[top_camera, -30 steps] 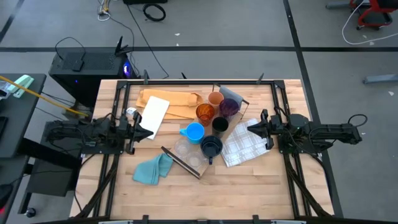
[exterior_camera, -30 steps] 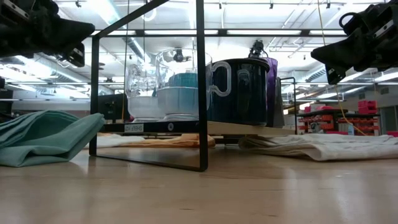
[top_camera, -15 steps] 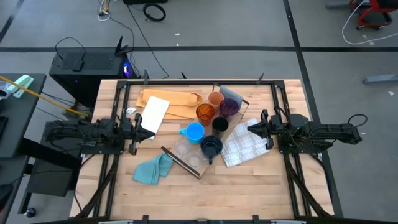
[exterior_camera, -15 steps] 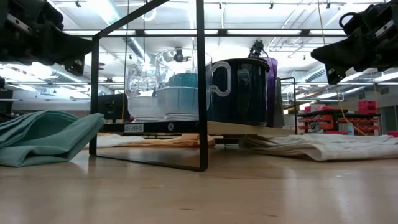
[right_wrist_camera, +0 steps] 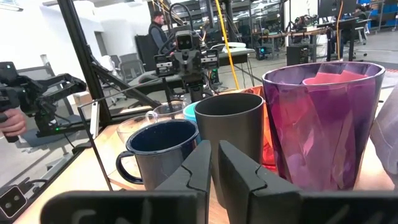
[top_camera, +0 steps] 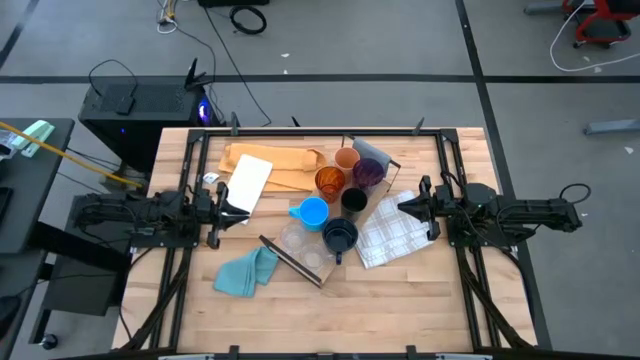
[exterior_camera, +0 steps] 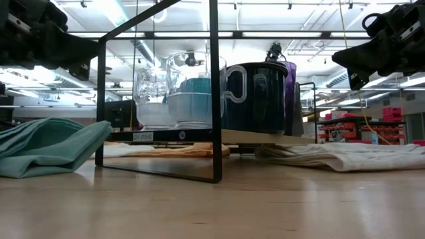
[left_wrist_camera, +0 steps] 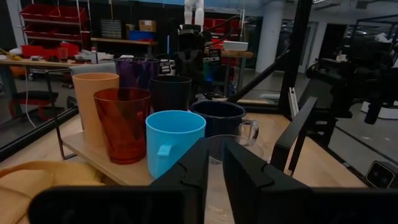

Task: Stack small to large cups/mugs on shelf
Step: Return to Home Position

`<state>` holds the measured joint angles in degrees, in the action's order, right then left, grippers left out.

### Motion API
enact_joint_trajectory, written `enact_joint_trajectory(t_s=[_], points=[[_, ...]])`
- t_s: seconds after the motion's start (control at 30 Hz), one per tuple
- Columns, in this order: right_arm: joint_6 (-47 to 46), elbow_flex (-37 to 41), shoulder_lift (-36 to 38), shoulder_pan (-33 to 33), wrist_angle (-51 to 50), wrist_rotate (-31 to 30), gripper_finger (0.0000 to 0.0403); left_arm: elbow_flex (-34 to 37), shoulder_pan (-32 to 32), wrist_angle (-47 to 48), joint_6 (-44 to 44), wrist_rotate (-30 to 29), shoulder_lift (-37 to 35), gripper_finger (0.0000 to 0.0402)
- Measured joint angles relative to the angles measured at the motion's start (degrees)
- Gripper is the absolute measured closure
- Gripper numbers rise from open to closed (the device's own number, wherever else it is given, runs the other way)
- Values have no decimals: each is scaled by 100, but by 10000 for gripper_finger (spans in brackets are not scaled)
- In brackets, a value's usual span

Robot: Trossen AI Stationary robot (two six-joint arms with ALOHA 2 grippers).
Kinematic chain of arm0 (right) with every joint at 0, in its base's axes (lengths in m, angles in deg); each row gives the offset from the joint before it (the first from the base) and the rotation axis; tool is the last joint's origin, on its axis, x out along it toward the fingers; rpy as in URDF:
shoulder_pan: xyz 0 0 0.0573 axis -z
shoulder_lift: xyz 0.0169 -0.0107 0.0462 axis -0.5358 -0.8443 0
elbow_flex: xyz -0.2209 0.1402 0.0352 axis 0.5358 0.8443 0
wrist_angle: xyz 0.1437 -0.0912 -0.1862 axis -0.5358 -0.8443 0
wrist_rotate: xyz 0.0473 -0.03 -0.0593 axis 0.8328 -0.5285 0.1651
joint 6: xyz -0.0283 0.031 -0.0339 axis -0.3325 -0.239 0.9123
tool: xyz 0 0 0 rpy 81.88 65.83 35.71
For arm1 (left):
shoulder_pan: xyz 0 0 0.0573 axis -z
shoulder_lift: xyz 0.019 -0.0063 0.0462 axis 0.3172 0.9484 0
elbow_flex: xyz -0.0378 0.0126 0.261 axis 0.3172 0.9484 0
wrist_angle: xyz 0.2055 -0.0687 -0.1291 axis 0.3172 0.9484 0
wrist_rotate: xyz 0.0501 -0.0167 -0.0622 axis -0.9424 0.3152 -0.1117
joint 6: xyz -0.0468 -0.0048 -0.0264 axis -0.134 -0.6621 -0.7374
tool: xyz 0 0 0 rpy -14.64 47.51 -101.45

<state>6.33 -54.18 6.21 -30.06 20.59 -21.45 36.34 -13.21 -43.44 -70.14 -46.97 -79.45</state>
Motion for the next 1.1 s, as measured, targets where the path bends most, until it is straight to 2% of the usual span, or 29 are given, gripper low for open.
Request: enact_joint_trajectory(t_s=[0.27,0.7,1.1], points=[[2,0,0,1,1,0,366,2,0,0,-2,-1,0,331],[0,0,0,-1,1,0,366,2,0,-4,-2,-1,0,346],[0,0,0,0,0,0,366,4,0,-4,-2,-1,0,335]])
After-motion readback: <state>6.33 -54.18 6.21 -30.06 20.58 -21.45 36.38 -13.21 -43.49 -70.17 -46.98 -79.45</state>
